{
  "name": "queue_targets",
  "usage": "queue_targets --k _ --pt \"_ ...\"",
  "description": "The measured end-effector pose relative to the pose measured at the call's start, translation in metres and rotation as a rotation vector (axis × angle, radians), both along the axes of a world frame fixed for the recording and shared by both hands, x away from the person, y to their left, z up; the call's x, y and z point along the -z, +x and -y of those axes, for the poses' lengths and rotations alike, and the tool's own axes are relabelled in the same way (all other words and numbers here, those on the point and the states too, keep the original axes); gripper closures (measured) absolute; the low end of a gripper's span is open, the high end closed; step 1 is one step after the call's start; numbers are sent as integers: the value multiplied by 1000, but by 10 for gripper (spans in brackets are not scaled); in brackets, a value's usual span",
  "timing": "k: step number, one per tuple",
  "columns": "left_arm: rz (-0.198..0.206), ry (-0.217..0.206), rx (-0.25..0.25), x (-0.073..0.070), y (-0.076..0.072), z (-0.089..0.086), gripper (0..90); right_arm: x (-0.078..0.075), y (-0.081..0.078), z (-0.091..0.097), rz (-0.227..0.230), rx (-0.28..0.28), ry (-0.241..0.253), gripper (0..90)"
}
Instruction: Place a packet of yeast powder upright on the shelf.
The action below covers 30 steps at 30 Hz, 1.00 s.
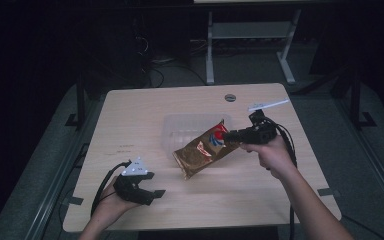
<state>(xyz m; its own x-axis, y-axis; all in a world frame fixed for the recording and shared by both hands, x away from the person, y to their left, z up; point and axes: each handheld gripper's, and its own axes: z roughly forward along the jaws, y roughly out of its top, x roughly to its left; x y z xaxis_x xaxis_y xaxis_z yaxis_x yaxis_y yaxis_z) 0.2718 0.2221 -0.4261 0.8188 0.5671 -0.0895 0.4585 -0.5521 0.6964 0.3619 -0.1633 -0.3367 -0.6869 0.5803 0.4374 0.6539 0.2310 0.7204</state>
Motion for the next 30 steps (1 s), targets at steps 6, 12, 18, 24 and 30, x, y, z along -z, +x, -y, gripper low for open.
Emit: queue_targets --k 6,12,18,24,30 --pt "-8 6 9 1 1 -1 250 -11 11 4 5 68 -14 834" --pt "7 21 17 1 0 0 251 -20 26 9 -1 166 -26 835" --pt "16 15 11 1 0 -1 251 -25 44 10 -4 251 -56 835" --pt "12 13 3 1 1 -2 251 -24 51 15 -13 291 -64 835" --pt "8 11 2 2 1 0 251 -24 52 22 -16 327 -77 834"
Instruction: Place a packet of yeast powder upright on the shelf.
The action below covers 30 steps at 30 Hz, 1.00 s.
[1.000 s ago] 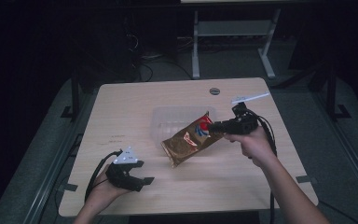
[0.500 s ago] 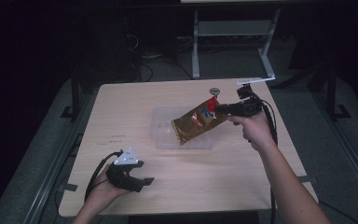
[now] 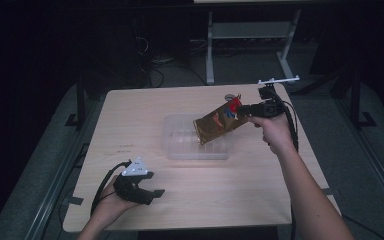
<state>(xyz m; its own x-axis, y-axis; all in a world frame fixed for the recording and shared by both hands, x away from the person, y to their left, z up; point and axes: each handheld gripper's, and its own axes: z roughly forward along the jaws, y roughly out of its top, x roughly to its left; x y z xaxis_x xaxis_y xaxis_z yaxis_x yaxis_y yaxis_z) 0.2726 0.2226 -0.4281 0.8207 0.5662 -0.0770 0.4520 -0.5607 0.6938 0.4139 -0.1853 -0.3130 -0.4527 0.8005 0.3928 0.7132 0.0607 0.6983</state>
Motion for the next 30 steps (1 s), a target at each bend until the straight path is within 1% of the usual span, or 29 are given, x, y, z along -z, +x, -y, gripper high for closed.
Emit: queue_targets --k 3,6,11,15,18,20,24,25,26,27,28,30 --pt "-1 0 0 0 0 0 251 -1 -1 2 -1 9 -2 833" --pt "-2 2 1 0 0 0 251 -1 -2 0 3 7 -10 826" --pt "-2 6 3 0 0 0 251 -2 -4 -8 4 -15 -31 805" --pt "-5 5 2 1 1 0 250 -6 -8 -12 12 -48 -48 779" --pt "-3 7 4 1 1 0 251 -10 -12 -15 -4 -85 -57 774" --pt "-2 7 4 1 1 0 251 -11 -13 -16 -8 -91 -62 773" --pt "-2 8 1 1 1 1 251 -14 -16 -17 -10 -124 -63 782" --pt "-1 9 3 1 1 1 251 -15 -17 -18 -14 -130 -56 784" --pt "-1 10 3 1 1 1 251 -17 -18 -20 -12 -150 -45 791" --pt "-2 9 3 2 1 1 251 -17 -18 -20 -12 -150 -45 791" --pt "-2 9 3 2 1 1 251 -18 -19 -21 1 -158 -49 797" --pt "-4 11 5 2 1 1 251 -19 -19 -24 12 -182 -29 800"
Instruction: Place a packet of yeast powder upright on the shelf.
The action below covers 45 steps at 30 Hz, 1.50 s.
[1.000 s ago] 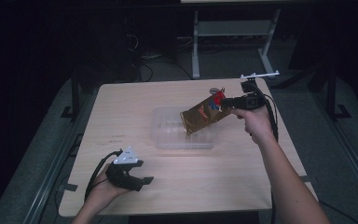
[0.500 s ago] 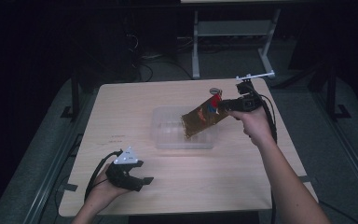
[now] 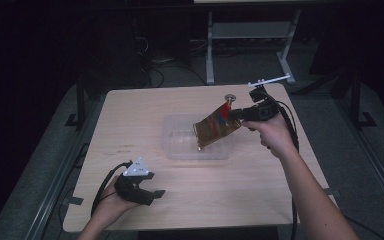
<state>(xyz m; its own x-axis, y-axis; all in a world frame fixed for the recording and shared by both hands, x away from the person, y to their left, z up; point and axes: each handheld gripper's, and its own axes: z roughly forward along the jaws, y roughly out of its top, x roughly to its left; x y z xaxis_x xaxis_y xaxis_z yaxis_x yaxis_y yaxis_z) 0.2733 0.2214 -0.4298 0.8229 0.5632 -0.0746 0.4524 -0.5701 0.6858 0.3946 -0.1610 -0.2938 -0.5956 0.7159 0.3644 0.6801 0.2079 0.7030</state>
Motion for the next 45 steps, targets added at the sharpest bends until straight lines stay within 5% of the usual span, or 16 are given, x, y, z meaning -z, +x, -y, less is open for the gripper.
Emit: queue_targets --k 17,22,30,45 --pt "1 6 3 0 0 0 251 -8 5 -38 33 -65 22 827" --pt "0 7 3 0 1 -1 251 -11 5 -33 56 -11 -26 872" --pt "-3 5 2 1 1 1 251 -12 -2 -8 50 70 5 876" --pt "-5 4 -3 1 1 -1 252 -9 -1 -31 -17 -109 61 833"
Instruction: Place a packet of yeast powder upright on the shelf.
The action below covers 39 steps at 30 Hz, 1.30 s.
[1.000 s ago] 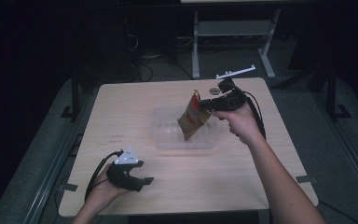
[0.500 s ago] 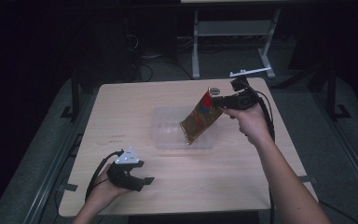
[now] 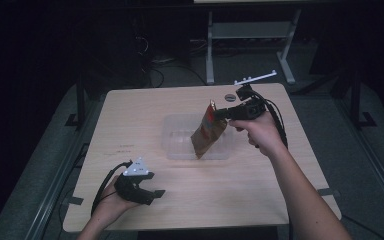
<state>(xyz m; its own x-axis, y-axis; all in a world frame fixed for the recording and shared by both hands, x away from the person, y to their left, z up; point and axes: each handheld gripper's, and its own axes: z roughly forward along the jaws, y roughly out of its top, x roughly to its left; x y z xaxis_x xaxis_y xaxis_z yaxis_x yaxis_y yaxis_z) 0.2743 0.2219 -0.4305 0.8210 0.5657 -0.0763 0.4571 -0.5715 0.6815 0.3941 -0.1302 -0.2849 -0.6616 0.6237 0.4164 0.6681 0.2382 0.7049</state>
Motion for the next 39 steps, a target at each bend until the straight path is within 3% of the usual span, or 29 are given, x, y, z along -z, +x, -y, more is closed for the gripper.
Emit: queue_targets --k 6,9,14,18,22,31,39 --pt "-1 2 2 0 0 0 252 -2 1 -7 -16 -31 10 875" --pt "2 -1 1 0 0 0 252 -2 2 -7 -7 -14 31 896" --pt "4 0 1 0 0 0 252 -6 3 1 21 92 79 900" --pt "1 1 0 0 0 -1 252 -12 3 18 39 179 82 900" --pt "2 -3 0 0 0 0 252 -15 1 30 52 218 78 899" --pt "0 -1 -2 1 0 1 252 -13 0 30 58 228 43 898" --pt "5 2 1 0 0 -1 252 -11 2 16 55 209 71 898"
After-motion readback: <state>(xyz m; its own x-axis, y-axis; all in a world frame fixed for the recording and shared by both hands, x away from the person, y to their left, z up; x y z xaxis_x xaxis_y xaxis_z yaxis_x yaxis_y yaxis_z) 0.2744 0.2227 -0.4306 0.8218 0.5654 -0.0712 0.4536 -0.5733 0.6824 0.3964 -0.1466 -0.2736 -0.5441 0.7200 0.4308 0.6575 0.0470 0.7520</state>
